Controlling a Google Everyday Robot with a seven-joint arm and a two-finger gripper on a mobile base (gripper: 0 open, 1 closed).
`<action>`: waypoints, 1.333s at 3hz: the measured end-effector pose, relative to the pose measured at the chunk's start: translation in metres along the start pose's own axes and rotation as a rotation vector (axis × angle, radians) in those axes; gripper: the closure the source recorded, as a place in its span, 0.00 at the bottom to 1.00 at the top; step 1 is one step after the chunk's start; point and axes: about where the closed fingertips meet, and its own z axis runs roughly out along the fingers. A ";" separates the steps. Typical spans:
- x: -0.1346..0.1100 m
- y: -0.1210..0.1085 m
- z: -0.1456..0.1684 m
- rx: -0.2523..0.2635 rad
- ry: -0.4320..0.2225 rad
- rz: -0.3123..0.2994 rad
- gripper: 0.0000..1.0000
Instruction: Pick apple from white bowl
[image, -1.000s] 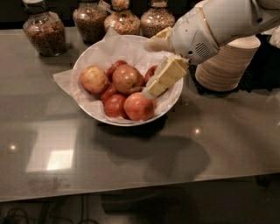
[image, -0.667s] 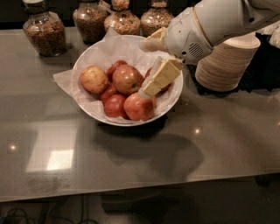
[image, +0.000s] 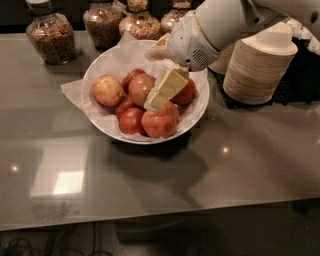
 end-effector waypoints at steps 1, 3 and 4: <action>-0.001 -0.007 0.017 -0.024 0.007 0.003 0.28; 0.006 -0.013 0.042 -0.073 -0.006 0.053 0.29; 0.013 -0.014 0.050 -0.094 -0.012 0.084 0.30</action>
Offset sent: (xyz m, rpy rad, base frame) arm 0.0263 0.0260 -0.0325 -0.0010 0.0903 0.0117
